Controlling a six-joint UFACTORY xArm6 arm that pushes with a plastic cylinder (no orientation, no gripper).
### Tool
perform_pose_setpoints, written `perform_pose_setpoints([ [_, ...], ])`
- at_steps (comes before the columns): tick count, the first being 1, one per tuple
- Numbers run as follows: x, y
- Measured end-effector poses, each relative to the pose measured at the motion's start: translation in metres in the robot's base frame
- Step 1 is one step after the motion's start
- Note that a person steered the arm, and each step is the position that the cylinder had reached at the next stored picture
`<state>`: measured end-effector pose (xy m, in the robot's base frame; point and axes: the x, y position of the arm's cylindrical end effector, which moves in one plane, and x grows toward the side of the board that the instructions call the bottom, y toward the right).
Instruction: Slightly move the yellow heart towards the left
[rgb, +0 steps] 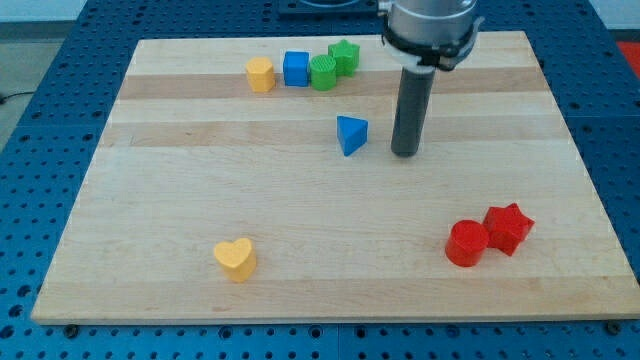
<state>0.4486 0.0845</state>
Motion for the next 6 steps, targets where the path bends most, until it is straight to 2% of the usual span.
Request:
perform_pose_setpoints([
  [1, 0.084, -0.036],
  [2, 0.141, -0.093],
  [4, 0.100, -0.202],
  [5, 0.120, -0.191],
  [6, 0.122, -0.169],
])
